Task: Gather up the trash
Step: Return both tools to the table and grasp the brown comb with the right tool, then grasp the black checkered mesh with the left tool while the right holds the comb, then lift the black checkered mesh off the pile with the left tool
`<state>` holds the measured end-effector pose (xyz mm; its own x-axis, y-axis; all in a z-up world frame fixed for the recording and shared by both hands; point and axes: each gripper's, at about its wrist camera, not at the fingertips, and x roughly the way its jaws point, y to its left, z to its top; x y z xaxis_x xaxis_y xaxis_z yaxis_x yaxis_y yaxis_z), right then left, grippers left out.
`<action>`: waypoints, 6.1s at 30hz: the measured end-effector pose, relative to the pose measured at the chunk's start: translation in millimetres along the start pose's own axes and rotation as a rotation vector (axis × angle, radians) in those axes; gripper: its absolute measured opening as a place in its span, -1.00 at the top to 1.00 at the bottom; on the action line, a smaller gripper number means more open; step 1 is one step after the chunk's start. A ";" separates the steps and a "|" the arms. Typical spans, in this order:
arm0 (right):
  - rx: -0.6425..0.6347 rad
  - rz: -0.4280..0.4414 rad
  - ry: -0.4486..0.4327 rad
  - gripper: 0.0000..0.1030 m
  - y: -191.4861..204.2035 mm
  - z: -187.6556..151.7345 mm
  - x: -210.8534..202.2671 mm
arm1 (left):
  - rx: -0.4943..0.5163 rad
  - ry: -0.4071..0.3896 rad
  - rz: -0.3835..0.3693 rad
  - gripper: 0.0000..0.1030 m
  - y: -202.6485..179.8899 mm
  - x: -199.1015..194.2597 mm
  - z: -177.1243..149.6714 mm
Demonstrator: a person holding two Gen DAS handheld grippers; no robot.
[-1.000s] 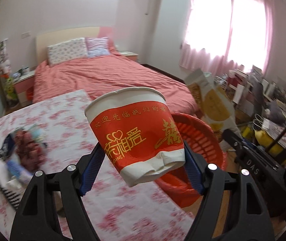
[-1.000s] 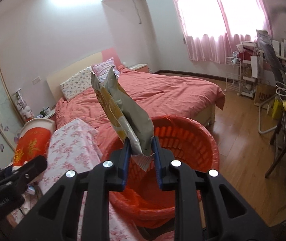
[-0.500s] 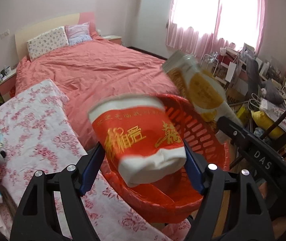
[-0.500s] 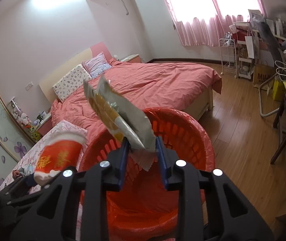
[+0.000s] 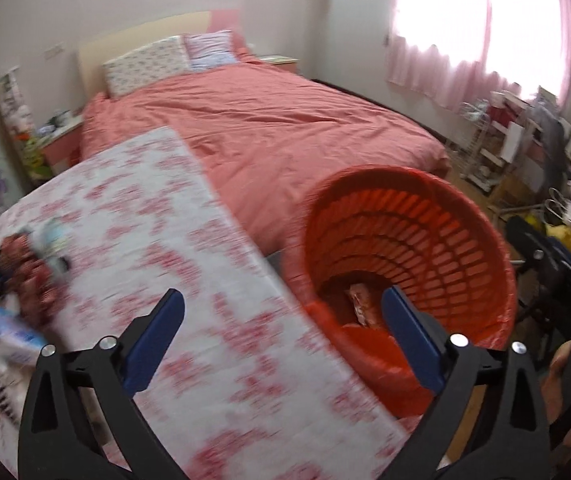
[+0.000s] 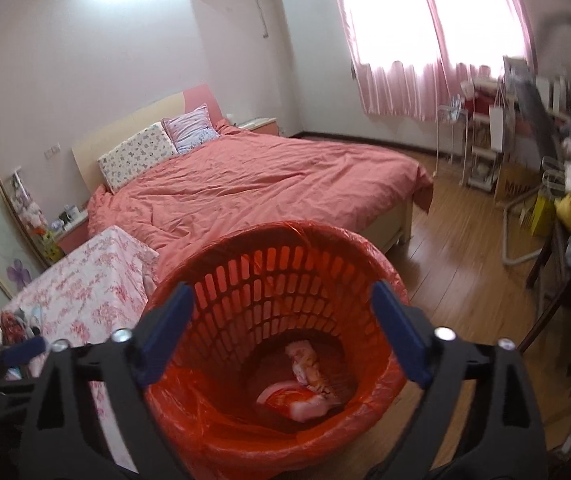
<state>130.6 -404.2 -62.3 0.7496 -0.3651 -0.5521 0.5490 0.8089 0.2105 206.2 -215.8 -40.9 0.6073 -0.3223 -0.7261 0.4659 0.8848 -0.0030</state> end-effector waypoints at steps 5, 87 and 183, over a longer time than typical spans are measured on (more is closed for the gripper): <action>-0.095 0.017 -0.017 -0.91 31.2 -5.2 -19.8 | -0.061 0.005 0.081 -0.96 38.3 -25.0 -15.6; -0.435 0.276 0.369 0.41 247.7 -107.1 15.1 | -0.502 -0.033 0.018 0.51 257.0 -71.9 -114.0; -0.392 0.340 0.368 0.38 224.9 -100.1 -10.5 | -0.328 0.004 0.028 0.99 229.6 -50.8 -124.2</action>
<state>209.2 -172.4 -90.0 0.6436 0.0683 -0.7623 0.0740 0.9858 0.1508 202.5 45.5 -90.1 0.6144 -0.2960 -0.7314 0.2168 0.9546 -0.2041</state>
